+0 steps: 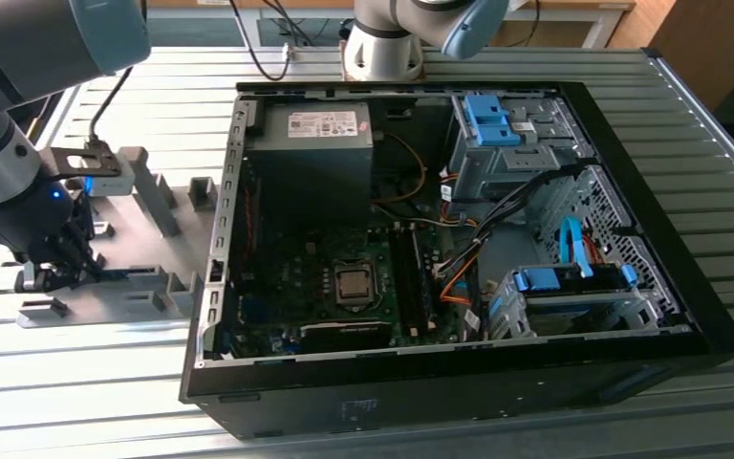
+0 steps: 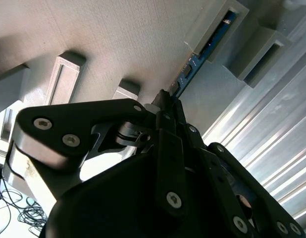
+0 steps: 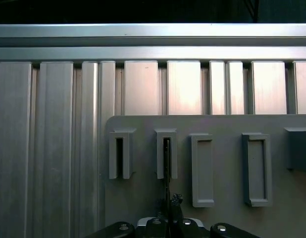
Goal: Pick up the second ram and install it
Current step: 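Pick up the second ram and move it above second insertion slot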
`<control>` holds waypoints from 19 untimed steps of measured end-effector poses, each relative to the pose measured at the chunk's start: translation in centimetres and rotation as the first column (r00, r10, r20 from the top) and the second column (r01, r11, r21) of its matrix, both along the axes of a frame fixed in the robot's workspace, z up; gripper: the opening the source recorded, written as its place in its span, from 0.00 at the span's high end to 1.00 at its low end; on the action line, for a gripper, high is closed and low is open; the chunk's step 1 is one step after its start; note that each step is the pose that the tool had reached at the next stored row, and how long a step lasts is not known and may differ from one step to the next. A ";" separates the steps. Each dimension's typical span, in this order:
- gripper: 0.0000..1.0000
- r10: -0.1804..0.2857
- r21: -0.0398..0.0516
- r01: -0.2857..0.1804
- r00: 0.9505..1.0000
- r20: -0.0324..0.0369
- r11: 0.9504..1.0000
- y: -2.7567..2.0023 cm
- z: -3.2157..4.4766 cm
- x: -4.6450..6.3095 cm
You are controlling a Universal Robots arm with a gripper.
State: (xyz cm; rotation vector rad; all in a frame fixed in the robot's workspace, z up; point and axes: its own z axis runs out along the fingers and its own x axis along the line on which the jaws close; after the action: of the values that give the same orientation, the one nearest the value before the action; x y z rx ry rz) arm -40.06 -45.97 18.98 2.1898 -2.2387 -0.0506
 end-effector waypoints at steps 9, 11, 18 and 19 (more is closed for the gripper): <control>0.86 0.000 0.000 0.000 1.000 0.000 1.000 0.00 1.08 0.0; 0.86 0.000 0.000 0.000 1.000 0.000 1.000 0.00 1.22 0.0; 0.86 0.000 -0.001 0.000 1.000 0.000 1.000 0.00 1.26 0.0; 0.86 0.000 -0.001 0.000 1.000 0.000 1.000 0.00 1.29 0.0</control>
State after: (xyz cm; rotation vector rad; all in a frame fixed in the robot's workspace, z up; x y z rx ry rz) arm -40.06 -45.97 20.26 2.1894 -2.2384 -0.0502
